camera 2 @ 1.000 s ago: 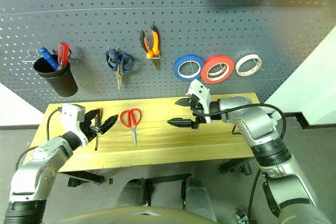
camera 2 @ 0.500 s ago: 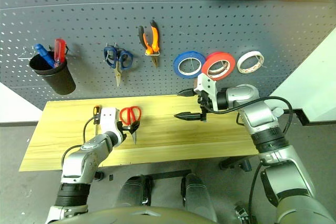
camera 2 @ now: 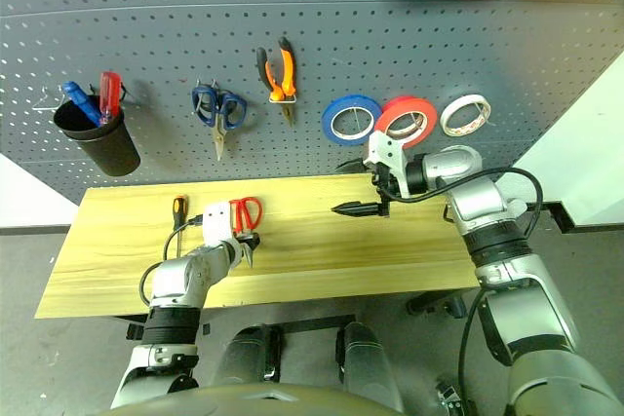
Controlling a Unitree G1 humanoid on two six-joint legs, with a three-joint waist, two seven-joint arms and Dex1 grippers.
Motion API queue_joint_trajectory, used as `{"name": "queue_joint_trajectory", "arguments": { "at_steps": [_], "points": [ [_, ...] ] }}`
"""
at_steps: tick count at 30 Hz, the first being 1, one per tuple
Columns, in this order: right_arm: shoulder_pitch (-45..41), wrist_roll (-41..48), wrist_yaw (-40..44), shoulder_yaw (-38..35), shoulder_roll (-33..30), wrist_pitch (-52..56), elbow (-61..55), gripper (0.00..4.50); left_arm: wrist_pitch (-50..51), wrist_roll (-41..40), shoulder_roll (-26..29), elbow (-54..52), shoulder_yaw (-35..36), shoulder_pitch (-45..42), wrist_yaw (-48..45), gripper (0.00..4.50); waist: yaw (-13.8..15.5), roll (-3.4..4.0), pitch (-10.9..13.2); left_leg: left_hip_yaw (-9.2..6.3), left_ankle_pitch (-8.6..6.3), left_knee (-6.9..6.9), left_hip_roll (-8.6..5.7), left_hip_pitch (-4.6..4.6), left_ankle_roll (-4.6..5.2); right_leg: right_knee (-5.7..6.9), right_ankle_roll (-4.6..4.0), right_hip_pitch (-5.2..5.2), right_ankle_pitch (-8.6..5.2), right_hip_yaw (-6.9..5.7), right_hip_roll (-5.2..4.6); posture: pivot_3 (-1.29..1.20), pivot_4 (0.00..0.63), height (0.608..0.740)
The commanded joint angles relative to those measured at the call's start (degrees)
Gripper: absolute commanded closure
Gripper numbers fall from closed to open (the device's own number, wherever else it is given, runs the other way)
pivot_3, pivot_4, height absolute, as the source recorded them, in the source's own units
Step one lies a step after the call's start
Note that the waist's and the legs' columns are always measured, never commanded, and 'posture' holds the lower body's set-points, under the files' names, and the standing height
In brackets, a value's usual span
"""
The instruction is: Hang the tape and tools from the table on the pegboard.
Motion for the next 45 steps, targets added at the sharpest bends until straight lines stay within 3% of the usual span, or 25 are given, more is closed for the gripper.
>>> {"name": "queue_joint_trajectory", "arguments": {
  "at_steps": [1, 13, 28, 32, 42, 43, 45],
  "points": [
    [-0.9, -0.5, 0.2, -0.8, 0.4, -1.7, -0.6, 0.03, -2.3, 1.5, -1.4, 1.2, -0.7, -2.2, 1.0, 0.00, 0.0, 0.00, 0.0, 0.00, 0.00, 0.01, -0.01, 0.00, 0.00, 0.00, 0.00, 0.01, 0.00, 0.00, -0.01, 0.14, 0.167, 0.740],
    [0.0, -2.2, -0.9, -1.5, -0.2, -2.0, -0.4, 0.03, -1.9, 3.5, -4.3, 8.1, 3.4, -6.2, 7.7, 0.00, -0.1, 0.00, 0.0, -0.01, 0.00, -0.01, -0.01, 0.01, 0.00, -0.01, 0.02, 0.02, 0.00, 0.00, 0.01, 0.11, 0.165, 0.740],
    [1.2, -3.7, -2.6, -1.5, -0.3, -2.1, -0.6, 0.03, 2.4, 2.0, -6.0, 11.4, 8.7, -7.1, 9.0, 0.00, -0.2, 0.01, 0.0, 0.00, 0.00, -0.01, -0.01, 0.06, 0.00, -0.01, 0.01, 0.06, 0.00, 0.00, 0.00, 0.09, 0.162, 0.740],
    [1.2, -3.3, -2.5, -1.8, -0.1, -2.7, -0.5, 0.00, 3.0, 2.1, -6.4, 11.7, 9.8, -7.7, 9.8, 0.77, -0.2, 0.06, 0.0, 0.00, 0.00, -0.01, -0.02, 0.08, 0.00, -0.01, 0.01, 0.08, -0.01, 0.00, 0.00, 0.08, 0.157, 0.740],
    [0.7, -3.1, -2.2, -1.9, -0.1, -2.5, -0.5, 0.00, 4.7, 2.0, -6.7, 11.5, 10.2, -7.7, 9.4, 4.00, -0.2, 0.11, -0.1, 0.00, 0.00, 0.00, -0.05, 0.14, 0.00, -0.03, 0.02, 0.18, -0.01, 0.00, -0.02, 0.08, 0.155, 0.740],
    [0.7, -3.2, -2.2, -1.9, -0.1, -2.5, -0.5, 0.00, 4.8, 2.0, -6.7, 11.5, 10.4, -7.8, 9.5, 4.24, -0.2, 0.11, -0.1, 0.00, 0.00, 0.00, -0.05, 0.15, 0.00, -0.03, 0.01, 0.18, -0.01, 0.00, -0.02, 0.08, 0.156, 0.740],
    [0.7, -3.3, -2.3, -1.9, -0.2, -2.5, -0.4, 0.00, 4.3, 2.4, -6.5, 11.9, 10.4, -7.8, 9.6, 4.24, -0.2, 0.11, -0.1, 0.00, 0.00, 0.00, -0.05, 0.15, -0.01, -0.03, 0.01, 0.18, -0.01, 0.00, -0.02, 0.08, 0.157, 0.740]
  ]
}}
